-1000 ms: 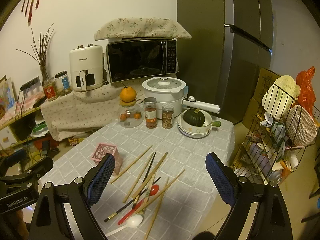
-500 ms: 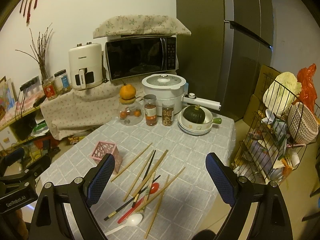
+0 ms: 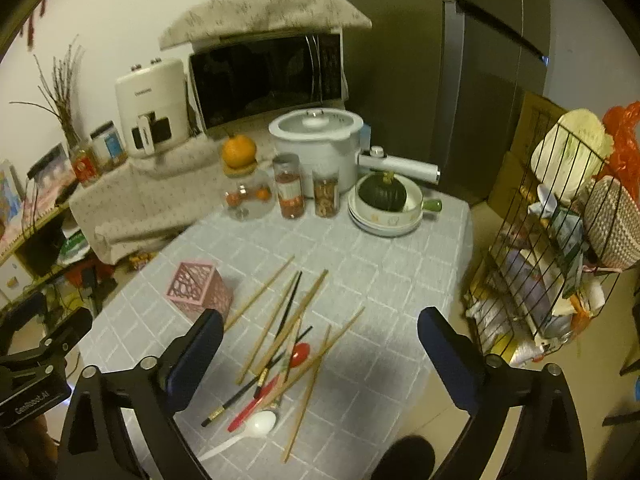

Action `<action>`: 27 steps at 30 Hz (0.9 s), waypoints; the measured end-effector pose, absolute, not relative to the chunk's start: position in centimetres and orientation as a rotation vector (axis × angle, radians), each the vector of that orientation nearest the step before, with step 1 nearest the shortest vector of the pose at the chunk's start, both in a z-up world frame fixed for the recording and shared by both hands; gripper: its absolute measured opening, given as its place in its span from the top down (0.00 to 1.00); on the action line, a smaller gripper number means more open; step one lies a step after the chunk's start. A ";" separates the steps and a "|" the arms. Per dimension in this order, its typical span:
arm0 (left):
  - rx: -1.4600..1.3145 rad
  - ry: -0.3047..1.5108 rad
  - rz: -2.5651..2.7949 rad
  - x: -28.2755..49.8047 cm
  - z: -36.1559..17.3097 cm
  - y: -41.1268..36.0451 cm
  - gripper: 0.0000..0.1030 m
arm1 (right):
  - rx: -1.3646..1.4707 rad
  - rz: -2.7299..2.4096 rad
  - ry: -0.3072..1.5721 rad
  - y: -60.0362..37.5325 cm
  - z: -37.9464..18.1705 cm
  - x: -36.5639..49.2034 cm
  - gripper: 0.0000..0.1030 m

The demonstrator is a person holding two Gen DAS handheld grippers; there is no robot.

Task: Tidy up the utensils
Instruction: 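Lower the left tool and grasp a wooden chopstick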

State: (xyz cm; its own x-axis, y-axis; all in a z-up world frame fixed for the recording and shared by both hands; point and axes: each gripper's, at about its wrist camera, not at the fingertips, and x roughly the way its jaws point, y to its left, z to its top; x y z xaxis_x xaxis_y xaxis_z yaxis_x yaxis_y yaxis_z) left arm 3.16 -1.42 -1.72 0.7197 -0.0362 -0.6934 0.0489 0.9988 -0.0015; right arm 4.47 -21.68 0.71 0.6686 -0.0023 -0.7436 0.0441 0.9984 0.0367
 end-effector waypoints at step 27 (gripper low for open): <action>0.074 1.261 -0.403 21.5 -15.8 -14.8 0.60 | 0.222 -0.155 1.372 -32.8 -15.9 12.8 0.00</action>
State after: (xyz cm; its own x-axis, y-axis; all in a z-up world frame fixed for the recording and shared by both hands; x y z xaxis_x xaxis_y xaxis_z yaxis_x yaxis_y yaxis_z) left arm 21.50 -14.78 -15.81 0.2447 -0.2549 -0.9355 0.3352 0.9276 -0.1650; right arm 12.78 -32.83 -15.88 0.1921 0.0194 -0.9812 0.2384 0.9689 0.0659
